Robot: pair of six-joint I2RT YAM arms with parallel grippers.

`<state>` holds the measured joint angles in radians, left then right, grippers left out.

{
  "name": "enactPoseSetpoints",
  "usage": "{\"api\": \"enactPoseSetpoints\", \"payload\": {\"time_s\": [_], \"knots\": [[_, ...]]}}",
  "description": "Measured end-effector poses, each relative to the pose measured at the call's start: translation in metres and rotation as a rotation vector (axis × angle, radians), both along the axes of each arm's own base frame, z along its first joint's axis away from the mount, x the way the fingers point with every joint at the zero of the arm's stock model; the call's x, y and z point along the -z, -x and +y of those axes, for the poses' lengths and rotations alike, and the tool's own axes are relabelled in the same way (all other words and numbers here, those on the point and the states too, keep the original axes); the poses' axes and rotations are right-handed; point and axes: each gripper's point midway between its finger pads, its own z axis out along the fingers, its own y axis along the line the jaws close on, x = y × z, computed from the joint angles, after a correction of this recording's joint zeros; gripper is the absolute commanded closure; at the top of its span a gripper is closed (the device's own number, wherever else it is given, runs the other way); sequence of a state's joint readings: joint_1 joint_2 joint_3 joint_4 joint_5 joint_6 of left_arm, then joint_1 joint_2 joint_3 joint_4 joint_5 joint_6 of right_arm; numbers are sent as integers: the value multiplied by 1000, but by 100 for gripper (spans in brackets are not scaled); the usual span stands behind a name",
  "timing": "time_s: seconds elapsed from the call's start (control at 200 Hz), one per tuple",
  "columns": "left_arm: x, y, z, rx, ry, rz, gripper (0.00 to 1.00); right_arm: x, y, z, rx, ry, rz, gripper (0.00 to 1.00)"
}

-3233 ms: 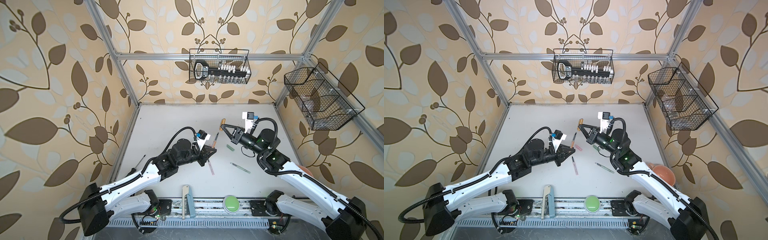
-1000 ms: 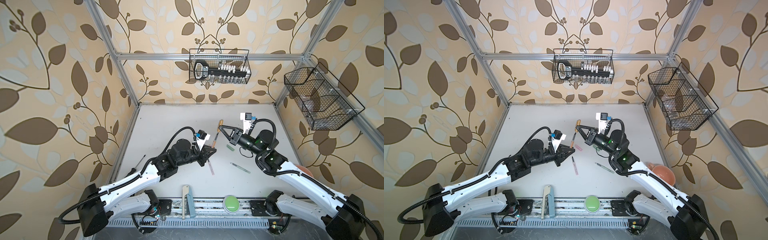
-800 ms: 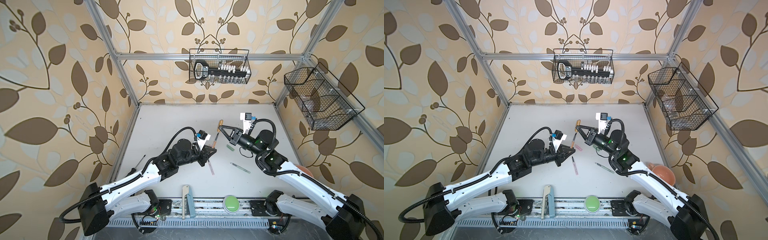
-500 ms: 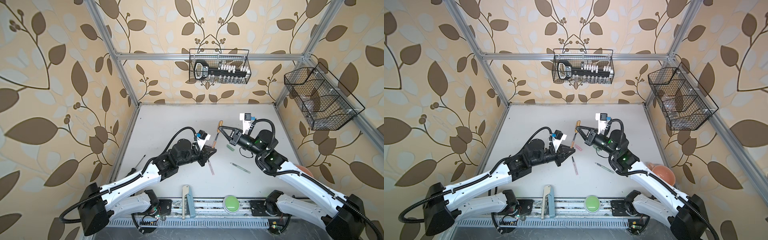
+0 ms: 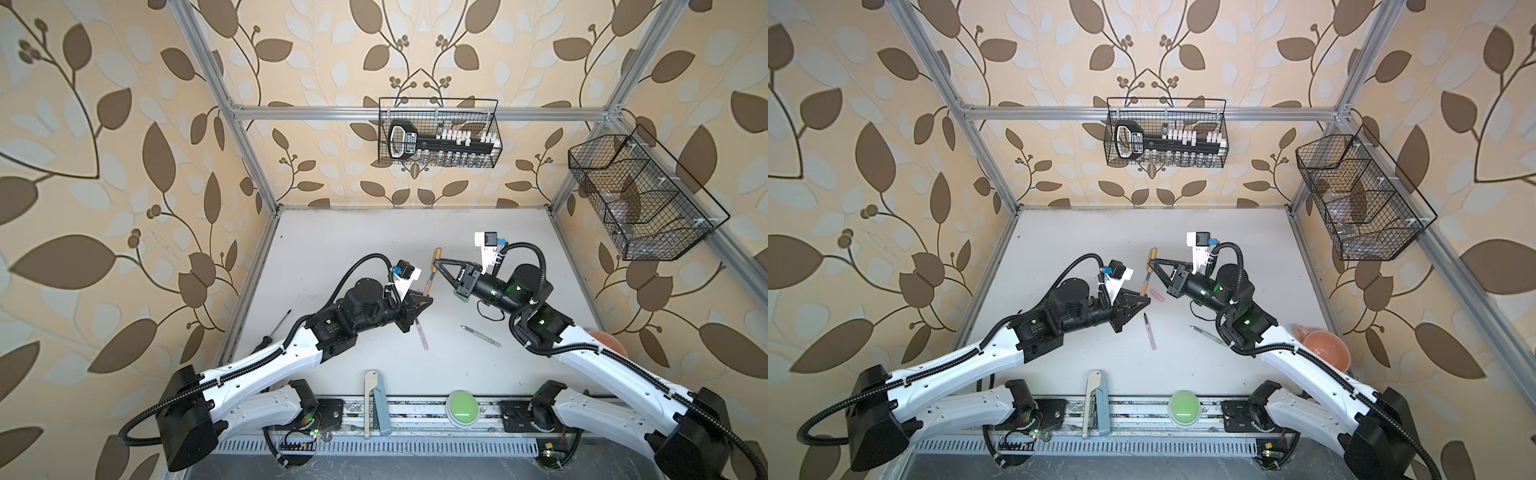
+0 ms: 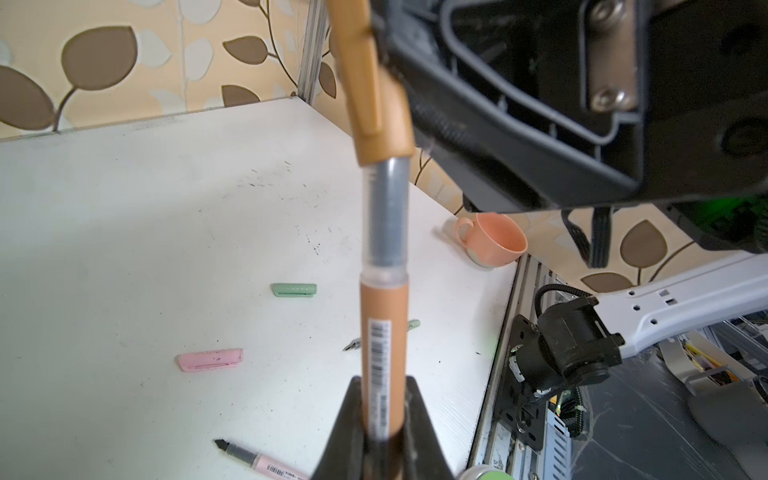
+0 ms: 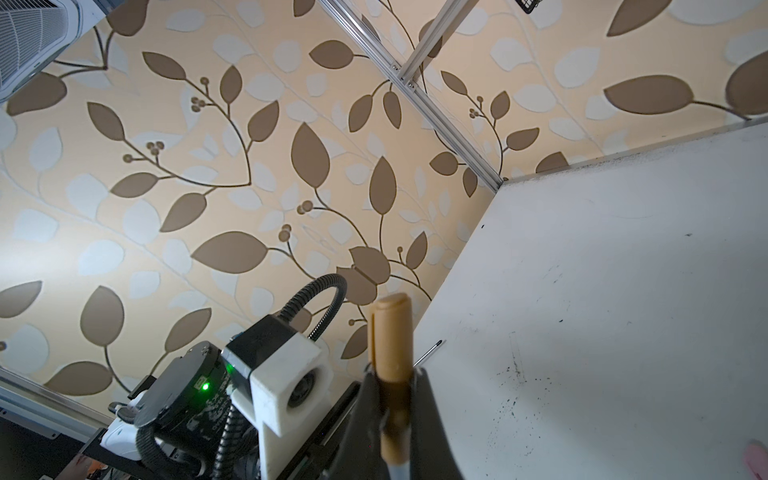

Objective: Insert the pens into the pen caps

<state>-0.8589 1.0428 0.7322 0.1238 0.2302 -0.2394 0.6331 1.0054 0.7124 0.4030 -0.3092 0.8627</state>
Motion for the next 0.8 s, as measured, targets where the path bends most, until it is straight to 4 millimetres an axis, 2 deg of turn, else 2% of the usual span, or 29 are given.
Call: {"api": "enactPoseSetpoints", "payload": {"time_s": [0.8], "knots": [[2, 4, -2, 12, -8, -1, 100, 3, 9, -5, 15, 0, -6, 98]]}}
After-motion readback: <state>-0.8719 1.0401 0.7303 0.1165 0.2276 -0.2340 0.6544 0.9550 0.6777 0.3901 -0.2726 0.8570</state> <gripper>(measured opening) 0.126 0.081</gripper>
